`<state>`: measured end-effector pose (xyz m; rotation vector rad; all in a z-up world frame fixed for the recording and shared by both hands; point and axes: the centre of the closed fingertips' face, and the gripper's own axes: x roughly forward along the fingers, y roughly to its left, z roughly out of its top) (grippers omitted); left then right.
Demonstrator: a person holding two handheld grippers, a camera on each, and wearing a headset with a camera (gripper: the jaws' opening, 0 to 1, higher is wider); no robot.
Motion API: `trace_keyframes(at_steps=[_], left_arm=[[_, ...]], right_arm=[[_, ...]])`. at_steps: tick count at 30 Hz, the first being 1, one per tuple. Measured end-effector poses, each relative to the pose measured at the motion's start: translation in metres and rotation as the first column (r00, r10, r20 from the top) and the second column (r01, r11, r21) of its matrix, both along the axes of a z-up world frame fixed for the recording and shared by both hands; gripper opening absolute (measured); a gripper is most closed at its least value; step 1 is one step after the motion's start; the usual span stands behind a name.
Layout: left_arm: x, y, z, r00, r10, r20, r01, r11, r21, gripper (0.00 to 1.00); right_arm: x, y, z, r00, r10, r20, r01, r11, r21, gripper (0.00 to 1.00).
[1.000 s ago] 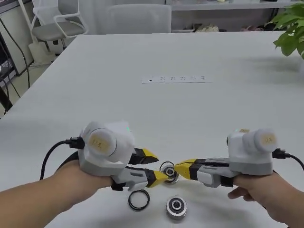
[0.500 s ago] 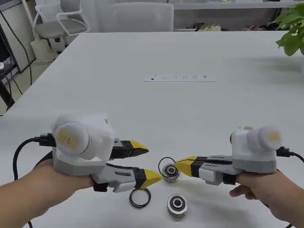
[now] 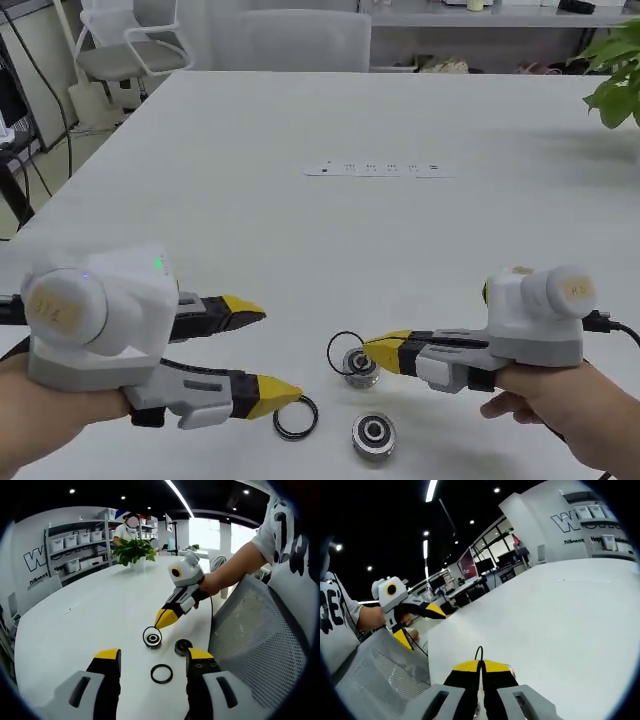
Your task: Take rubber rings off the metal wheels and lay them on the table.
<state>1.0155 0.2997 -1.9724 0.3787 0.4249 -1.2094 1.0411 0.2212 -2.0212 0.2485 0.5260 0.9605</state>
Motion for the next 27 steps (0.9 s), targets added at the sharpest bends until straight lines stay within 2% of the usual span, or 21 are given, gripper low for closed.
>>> trace_keyframes(at_steps=[6,13,19,27], left_arm=[[-0.002,0.008,0.005,1.000,0.023,0.004,-0.023,1.000,-0.011,0.52],[-0.008,0.010,0.011,0.999,0.029,0.021,-0.028,0.999,-0.019,0.59],[-0.011,0.016,0.012,0.999,0.037,0.019,-0.036,0.999,-0.024,0.62],[-0.014,0.026,0.014,0.998,0.057,0.025,-0.056,0.998,-0.027,0.65]], right_arm=[[-0.002,0.006,0.005,1.000,0.016,0.002,-0.016,1.000,0.002,0.00],[-0.005,0.015,0.007,0.999,0.044,-0.001,-0.044,0.999,0.000,0.00],[-0.008,0.025,0.011,0.998,0.069,-0.001,-0.069,0.998,0.003,0.00],[-0.012,0.038,0.009,0.994,0.107,-0.010,-0.107,0.994,-0.001,0.00]])
